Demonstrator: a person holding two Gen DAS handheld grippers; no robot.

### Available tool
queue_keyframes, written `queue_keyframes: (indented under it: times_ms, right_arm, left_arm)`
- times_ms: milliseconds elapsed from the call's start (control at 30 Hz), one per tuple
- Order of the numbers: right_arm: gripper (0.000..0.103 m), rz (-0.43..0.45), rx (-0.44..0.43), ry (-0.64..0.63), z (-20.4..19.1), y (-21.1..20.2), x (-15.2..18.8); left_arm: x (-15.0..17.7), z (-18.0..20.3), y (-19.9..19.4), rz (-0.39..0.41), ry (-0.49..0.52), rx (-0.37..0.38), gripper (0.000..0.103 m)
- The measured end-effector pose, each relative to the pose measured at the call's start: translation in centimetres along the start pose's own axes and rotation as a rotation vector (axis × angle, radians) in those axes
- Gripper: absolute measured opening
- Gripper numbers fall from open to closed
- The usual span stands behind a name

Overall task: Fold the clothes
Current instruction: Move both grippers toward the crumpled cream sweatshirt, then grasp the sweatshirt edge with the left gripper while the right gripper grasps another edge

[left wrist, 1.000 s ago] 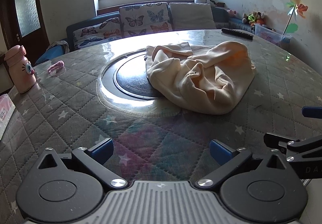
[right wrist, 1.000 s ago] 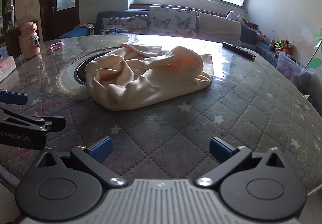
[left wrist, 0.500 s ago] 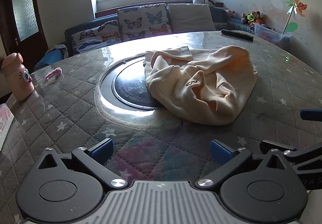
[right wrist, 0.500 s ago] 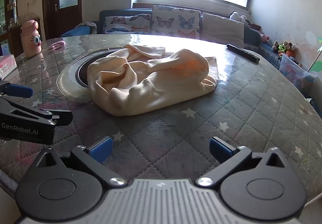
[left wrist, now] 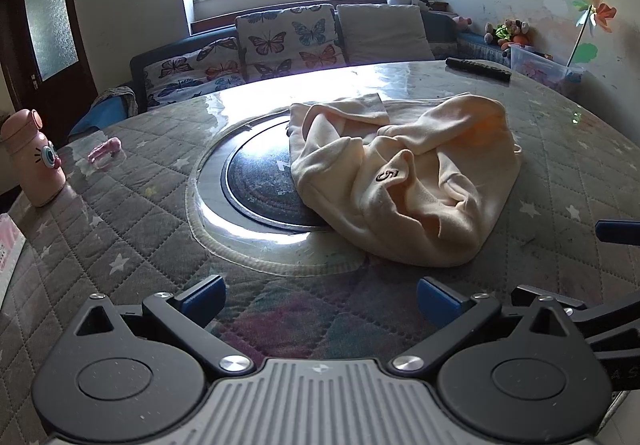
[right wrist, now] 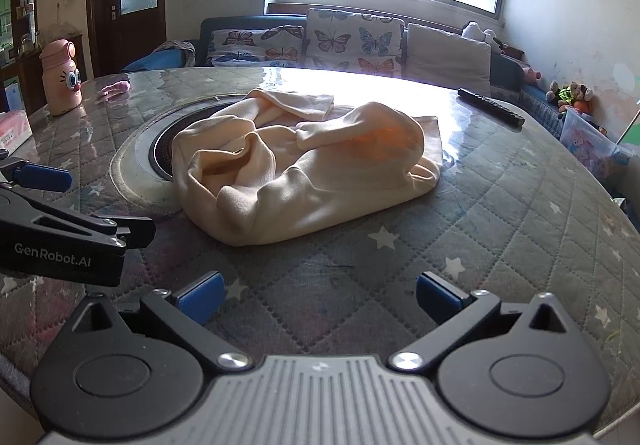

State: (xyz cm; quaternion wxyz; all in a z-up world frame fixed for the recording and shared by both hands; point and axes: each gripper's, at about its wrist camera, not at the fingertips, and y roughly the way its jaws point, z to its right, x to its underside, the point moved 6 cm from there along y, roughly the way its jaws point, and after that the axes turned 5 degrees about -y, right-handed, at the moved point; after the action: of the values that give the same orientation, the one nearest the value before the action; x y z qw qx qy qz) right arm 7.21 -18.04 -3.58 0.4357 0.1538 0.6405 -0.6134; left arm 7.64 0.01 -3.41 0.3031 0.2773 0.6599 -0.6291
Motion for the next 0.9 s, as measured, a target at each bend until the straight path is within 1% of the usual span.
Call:
queue_keyframes:
  times_ms: [567,900]
  right_arm:
    - [0.103,-0.001,-0.014,-0.010,0.1,1.4,-1.6]
    - [0.103,0.011,-0.004,-0.030,0.8,2.4,-3.3]
  left_arm:
    - [-1.7,-0.5,1.3,-0.007,0.000,-0.016,0.103]
    - [-4.0,-1.0,1.9,0.013,0.006,-0.033,0.103]
